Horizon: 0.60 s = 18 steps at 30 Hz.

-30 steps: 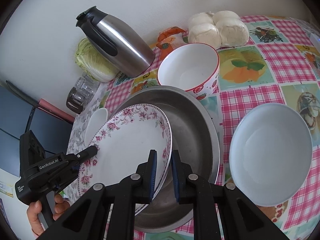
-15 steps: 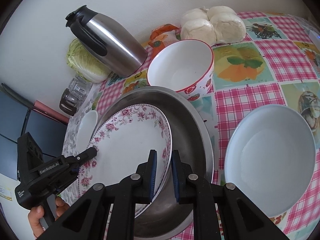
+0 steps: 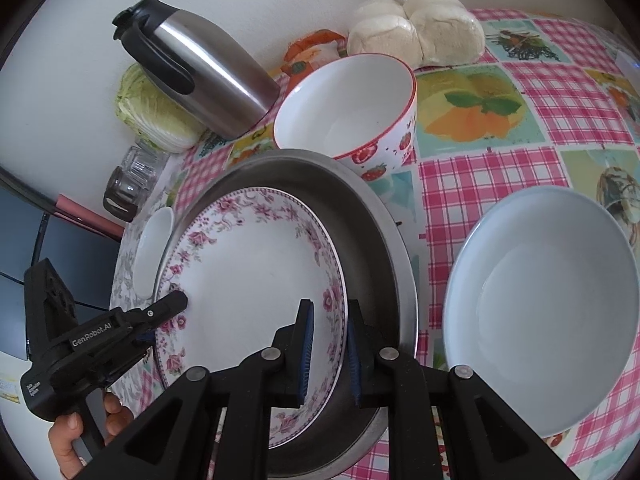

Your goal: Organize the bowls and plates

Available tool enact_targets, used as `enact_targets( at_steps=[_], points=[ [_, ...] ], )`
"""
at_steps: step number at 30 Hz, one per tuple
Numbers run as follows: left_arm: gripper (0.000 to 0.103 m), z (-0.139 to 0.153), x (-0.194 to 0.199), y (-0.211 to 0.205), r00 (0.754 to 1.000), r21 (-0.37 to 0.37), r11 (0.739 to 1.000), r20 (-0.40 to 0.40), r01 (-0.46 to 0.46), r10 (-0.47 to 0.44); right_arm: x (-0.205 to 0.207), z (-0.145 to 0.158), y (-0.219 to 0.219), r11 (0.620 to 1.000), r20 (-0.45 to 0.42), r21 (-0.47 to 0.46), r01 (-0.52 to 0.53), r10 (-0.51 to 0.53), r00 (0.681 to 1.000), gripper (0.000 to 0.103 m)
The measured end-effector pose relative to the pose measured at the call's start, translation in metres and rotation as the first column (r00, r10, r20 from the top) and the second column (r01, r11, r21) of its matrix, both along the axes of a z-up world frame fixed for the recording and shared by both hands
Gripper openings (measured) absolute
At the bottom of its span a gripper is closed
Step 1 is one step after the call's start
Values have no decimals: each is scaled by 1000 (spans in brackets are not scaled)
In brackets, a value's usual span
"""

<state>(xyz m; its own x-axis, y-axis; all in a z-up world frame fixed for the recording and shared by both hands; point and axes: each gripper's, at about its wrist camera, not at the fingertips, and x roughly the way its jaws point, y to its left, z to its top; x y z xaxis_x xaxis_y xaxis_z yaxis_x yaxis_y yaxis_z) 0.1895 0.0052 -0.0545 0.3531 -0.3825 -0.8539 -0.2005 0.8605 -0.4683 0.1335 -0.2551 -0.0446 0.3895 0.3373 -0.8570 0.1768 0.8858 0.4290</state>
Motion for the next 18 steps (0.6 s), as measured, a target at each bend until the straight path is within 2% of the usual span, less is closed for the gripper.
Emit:
enact_targets(
  at_steps=[11,18],
  points=[
    [15,-1,-2,4,1000,-5,1000,-12,-22,22,3,0,11,999,-9,-47,-17,17,1000,18],
    [15,0,-2,-2,1000,49,999,-13,0,0,6,-1,15,997,-17,-69,-21,19,1000,18]
  ],
)
